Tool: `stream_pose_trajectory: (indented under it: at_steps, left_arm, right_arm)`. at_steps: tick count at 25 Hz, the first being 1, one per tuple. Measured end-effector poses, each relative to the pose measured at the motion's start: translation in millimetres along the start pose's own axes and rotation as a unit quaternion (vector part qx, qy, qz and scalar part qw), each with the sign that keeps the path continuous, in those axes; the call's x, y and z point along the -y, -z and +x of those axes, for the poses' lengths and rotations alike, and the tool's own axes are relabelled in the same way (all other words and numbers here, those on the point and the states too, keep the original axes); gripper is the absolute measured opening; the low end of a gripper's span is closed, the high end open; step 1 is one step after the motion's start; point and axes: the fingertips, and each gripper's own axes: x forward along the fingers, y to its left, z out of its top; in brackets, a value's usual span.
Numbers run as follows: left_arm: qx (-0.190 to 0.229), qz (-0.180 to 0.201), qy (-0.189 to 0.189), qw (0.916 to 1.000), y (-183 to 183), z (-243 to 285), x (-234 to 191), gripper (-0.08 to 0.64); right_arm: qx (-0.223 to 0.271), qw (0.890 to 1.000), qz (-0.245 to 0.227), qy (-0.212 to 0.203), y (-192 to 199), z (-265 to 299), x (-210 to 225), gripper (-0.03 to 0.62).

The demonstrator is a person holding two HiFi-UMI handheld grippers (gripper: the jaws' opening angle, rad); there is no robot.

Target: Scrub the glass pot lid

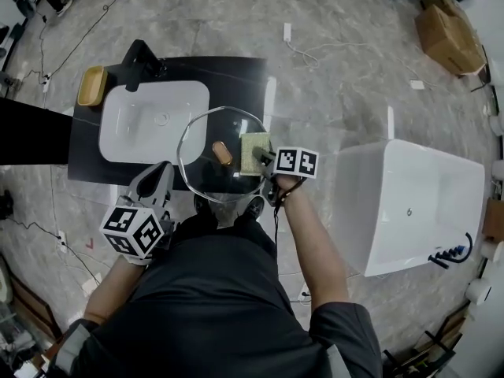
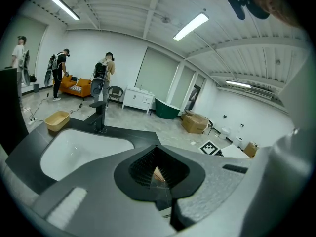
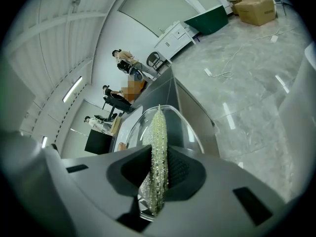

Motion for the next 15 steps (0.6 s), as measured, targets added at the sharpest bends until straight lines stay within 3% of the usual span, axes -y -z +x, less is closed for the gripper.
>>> stream_pose_trajectory:
  at_steps: [8, 15]
  left_arm:
    - [-0.008, 0.008, 0.03, 0.9995, 3, 19, 25, 0.0]
    - [-0.013, 0.011, 0.047, 0.9988, 5, 26, 38, 0.0]
  right_arm:
    - [0.027, 0.999, 0.014, 0.043, -2, -37, 45, 0.066]
    - [0.05, 0.996, 0.021, 0.066, -1, -60, 57, 0.066]
